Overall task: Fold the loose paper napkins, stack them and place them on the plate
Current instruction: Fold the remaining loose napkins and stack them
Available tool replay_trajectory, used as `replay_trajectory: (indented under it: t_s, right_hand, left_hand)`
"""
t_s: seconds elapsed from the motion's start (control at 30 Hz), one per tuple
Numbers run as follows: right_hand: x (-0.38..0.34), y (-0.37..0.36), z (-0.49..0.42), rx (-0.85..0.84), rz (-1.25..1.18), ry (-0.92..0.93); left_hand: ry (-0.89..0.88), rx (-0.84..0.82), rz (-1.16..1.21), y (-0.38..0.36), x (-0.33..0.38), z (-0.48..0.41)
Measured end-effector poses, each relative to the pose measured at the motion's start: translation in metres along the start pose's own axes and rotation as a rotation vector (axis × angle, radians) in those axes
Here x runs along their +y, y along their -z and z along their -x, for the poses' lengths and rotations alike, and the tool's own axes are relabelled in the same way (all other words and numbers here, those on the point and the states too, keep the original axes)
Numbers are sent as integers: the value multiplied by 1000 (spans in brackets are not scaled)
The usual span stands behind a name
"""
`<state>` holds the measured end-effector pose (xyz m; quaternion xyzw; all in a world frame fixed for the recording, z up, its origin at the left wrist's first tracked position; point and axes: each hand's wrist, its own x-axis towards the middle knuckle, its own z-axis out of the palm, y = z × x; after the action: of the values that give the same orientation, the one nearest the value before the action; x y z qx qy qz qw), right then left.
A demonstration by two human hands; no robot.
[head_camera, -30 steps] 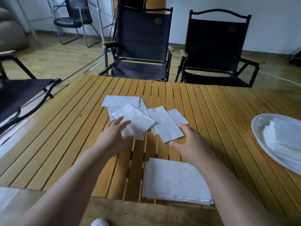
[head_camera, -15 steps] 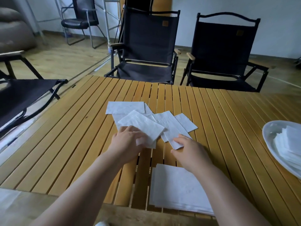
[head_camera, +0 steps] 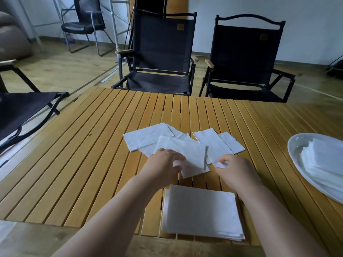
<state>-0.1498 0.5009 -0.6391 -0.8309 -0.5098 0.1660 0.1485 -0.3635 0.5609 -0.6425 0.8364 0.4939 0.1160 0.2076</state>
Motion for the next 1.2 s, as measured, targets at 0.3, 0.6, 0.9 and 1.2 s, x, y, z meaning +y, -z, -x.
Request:
replay_trajectory:
  t_s: [0.3, 0.6, 0.9, 1.2]
  right_hand:
    - [-15, -17, 5, 26, -110, 283]
    - [-18, -27, -1, 16, -93, 314]
    - [-18, -30, 1, 68, -73, 360]
    - [-19, -30, 1, 102, -40, 377]
  left_hand:
    - [84, 47, -20, 5, -14, -2]
    - [81, 40, 0, 4, -15, -3]
    - [141, 117, 160, 0, -15, -6]
    - [127, 100, 156, 0, -18, -5]
